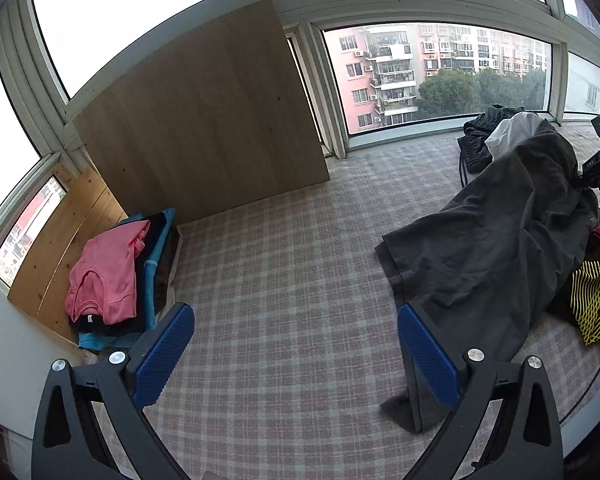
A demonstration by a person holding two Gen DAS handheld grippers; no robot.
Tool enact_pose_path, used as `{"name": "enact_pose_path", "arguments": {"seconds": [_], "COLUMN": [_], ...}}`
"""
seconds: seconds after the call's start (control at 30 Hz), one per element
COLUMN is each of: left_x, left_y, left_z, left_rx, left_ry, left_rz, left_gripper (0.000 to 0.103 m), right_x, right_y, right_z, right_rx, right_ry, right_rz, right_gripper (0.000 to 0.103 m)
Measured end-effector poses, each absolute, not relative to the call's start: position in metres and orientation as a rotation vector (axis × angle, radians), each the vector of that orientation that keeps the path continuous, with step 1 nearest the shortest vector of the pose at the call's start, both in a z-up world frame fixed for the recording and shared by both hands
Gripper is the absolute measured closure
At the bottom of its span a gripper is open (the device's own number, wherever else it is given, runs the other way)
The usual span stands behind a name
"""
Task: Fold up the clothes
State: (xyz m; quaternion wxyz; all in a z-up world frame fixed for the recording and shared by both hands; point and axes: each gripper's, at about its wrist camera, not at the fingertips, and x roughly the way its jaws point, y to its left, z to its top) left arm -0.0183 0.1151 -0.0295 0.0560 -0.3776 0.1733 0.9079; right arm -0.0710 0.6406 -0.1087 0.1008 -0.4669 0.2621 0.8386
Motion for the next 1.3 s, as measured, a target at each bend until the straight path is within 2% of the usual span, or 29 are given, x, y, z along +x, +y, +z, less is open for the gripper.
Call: {"name": "enact_pose_path", "arguments": {"seconds": [0.27, 0.43, 0.67, 0.8, 0.9, 0.97, 1.03, 1.07, 1.1, 1.13, 1.23, 1.3], "left_x": [-0.023, -0.025, -0.022, -0.018, -0.016, -0.017, -0.019, -0.022, -0.024, -0.026, -0.036, -0.041], "left_y": [0.115, 0.093, 0.010, -0.050, -0.094, -0.118, -0.139, -0.144, -0.149, -0.155, -0.154, -0.148], "left_z": [-0.033, -0.017, 0.000, 0.007, 0.013, 0.017, 0.018, 0.017, 0.016, 0.015, 0.004, -0.005], "left_rx": [-1.166, -1.079, -1.034, -1.042, -1.046, -1.039, -1.042, -1.047, -1.053, -1.059, -1.091, -1.115], "left_ry": [0.532, 0.504, 0.379, 0.322, 0.320, 0.315, 0.318, 0.326, 0.335, 0.344, 0.396, 0.411], "left_rz": [2.743, 2.749, 2.845, 2.939, 3.020, 3.064, 3.092, 3.093, 3.093, 3.094, 3.058, 3.033], "left_gripper": [0.001, 0.001, 0.001, 0.001, 0.001, 0.001, 0.001, 0.001, 0.001, 0.001, 0.001, 0.001], "right_x": [-0.014, -0.024, -0.064, -0.057, -0.036, -0.030, -0.033, -0.037, -0.041, -0.043, -0.050, -0.052], "right_y": [0.551, 0.422, 0.244, 0.193, 0.198, 0.217, 0.241, 0.255, 0.268, 0.278, 0.288, 0.279], "right_z": [0.080, 0.184, 0.269, 0.287, 0.269, 0.230, 0.170, 0.135, 0.095, 0.060, -0.034, -0.070], "right_rx": [-0.983, -0.862, -0.802, -0.744, -0.731, -0.869, -1.112, -1.238, -1.335, -1.381, -1.537, -1.636], "right_ry": [0.621, 0.433, 0.234, 0.271, 0.360, 0.469, 0.540, 0.558, 0.534, 0.450, 0.188, 0.176], "right_rz": [2.931, 3.224, 3.516, 3.642, 3.660, 3.605, 3.438, 3.305, 3.118, 2.950, 2.622, 2.636], "right_gripper": [0.098, 0.098, 0.098, 0.099, 0.099, 0.098, 0.083, 0.073, 0.065, 0.064, 0.064, 0.064]}}
